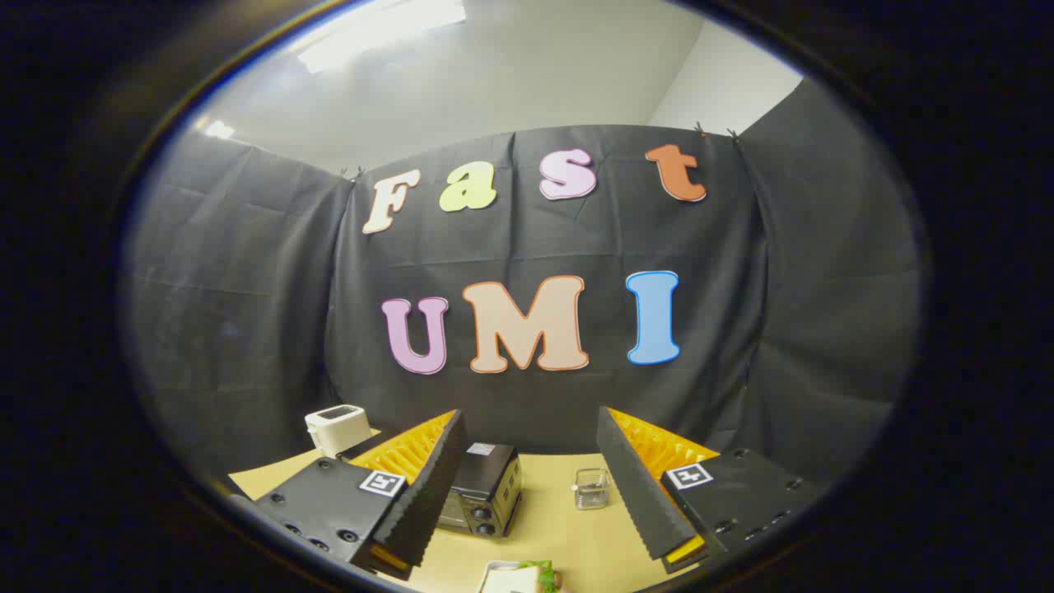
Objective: Open the toaster oven, put the food inside, and close the toaster oven door.
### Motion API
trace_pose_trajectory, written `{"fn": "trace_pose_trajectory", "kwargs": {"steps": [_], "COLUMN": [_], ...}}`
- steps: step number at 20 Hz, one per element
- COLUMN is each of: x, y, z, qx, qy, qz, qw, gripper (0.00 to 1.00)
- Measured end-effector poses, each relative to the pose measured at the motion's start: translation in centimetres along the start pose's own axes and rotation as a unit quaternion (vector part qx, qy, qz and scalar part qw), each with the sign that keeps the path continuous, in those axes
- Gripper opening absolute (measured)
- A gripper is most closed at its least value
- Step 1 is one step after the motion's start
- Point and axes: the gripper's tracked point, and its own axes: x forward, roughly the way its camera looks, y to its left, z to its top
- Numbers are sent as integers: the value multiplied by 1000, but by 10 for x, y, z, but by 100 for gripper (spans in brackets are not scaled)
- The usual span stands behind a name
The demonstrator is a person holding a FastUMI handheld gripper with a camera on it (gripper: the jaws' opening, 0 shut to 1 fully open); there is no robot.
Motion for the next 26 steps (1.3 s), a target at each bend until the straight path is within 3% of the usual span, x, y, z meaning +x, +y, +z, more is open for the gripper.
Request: {"fn": "trace_pose_trajectory", "kwargs": {"steps": [5, 18, 26], "x": [-2, 0, 13], "y": [22, 42, 66], "z": [0, -7, -89], "qx": [2, -13, 62], "qy": [1, -13, -18], "qz": [25, 20, 12], "qw": [1000, 1000, 998], "gripper": [99, 99, 99]}}
